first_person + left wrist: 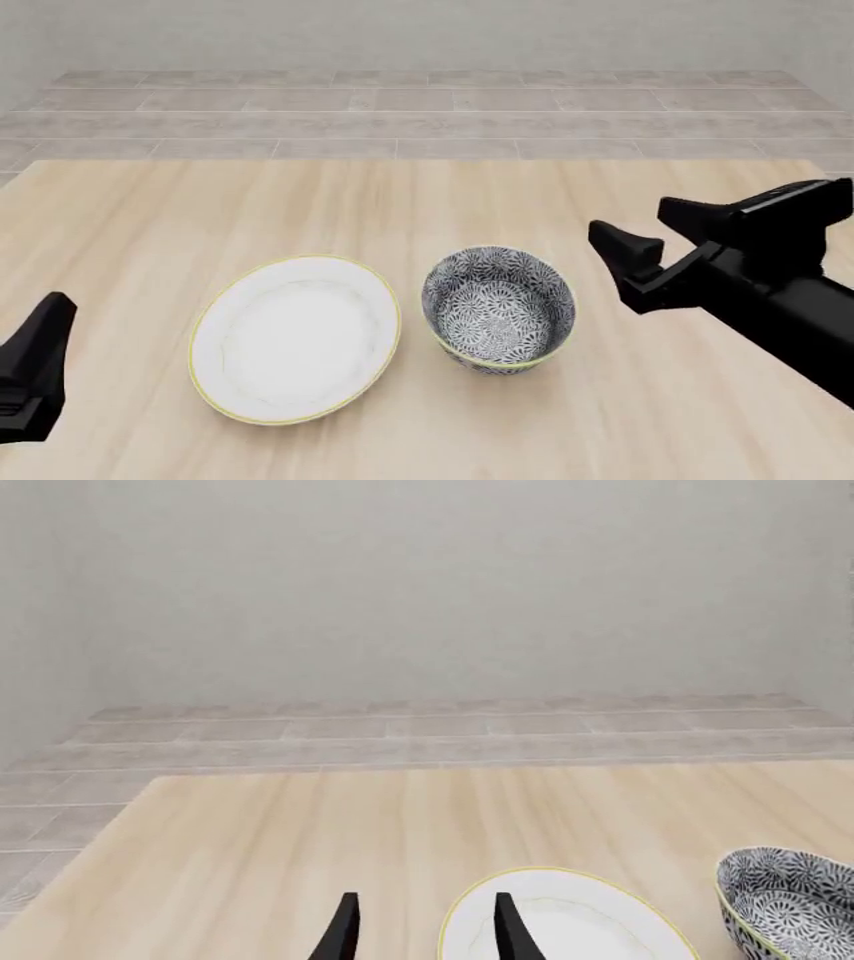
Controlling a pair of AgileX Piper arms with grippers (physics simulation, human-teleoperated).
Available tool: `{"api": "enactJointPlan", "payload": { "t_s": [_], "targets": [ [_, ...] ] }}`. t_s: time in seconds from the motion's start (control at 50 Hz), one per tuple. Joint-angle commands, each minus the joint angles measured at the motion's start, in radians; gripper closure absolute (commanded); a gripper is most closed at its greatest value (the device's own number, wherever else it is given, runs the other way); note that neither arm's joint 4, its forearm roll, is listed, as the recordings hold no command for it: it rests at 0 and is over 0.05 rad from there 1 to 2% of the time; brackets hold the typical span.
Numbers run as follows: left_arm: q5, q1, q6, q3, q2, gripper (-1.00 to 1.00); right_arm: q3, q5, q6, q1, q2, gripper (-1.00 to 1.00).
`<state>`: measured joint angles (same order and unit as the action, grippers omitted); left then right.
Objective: Put the bowl on the plate.
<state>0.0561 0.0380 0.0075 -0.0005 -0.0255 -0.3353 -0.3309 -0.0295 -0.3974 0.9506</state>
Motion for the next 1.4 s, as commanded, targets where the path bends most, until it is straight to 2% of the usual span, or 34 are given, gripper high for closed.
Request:
{"api": "enactJointPlan", "payload": {
  "t_s": [0.02, 0.74, 1.4],
  "targets": [
    [0.002, 0.002, 0.002, 0.0, -0.001, -1.0, -0.038, -0.004, 0.002, -0.014, 0.073, -1.0],
    [-0.022, 0.01, 0.0, 0.0, 0.019, -1.0, -0.12, 0.012, 0.025, -0.022, 0.27, -1.0],
    [-0.015, 0.011, 0.004, 0.0, 0.018, -1.0, -0.102, -0.107, 0.032, 0.008, 0.471, -1.0]
  ]
}}
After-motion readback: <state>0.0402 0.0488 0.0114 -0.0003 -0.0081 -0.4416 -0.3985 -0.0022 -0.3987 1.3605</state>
